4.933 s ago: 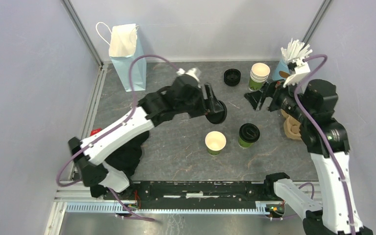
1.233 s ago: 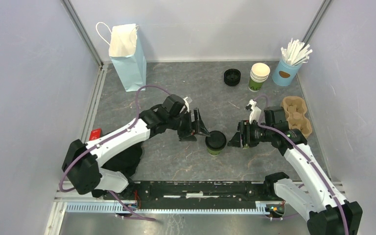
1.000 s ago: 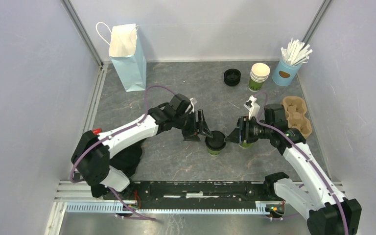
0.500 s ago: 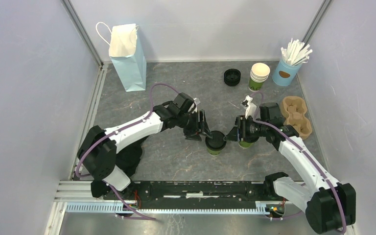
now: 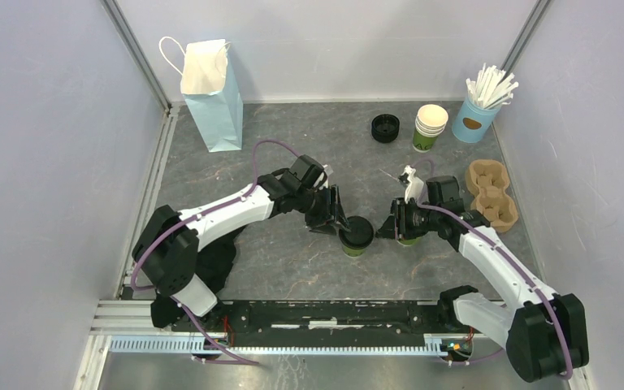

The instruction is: Pack the takeout coffee

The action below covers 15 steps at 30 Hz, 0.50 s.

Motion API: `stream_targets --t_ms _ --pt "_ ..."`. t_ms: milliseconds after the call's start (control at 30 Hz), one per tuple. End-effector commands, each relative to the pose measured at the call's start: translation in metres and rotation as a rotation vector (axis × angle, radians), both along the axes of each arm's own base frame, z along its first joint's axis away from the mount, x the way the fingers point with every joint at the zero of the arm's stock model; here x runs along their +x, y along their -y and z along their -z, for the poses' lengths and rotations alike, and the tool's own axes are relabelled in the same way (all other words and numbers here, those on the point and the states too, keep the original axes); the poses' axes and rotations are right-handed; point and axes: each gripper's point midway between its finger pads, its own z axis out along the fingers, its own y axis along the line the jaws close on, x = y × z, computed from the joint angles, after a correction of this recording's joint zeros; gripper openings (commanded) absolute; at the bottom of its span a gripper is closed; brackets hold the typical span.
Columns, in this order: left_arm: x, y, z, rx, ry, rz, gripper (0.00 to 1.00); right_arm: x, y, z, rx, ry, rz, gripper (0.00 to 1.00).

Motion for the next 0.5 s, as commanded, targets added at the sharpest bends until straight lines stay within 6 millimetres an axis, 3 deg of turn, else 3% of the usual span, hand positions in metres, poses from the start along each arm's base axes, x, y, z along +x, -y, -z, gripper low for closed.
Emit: stream_targets --t_ms 0,100,200,467 --pt "-0.002 -0.008 0.015 0.044 0.009 0.017 0.54 0.002 0.008 0.021 -0.074 0.016 0.008 0.36" --pt "-0.009 -0.017 0.031 0.077 -0.012 0.004 0.51 0.001 0.010 0.024 -0.095 0.018 0.001 0.36" --pt "-0.013 -0.022 0.037 0.088 -0.015 0.008 0.51 0.005 0.010 0.013 -0.103 0.043 -0.007 0.37" --pt "0.007 0.000 -0.031 -0.037 0.094 0.000 0.66 0.010 -0.004 -0.039 -0.008 0.117 -0.049 0.43"
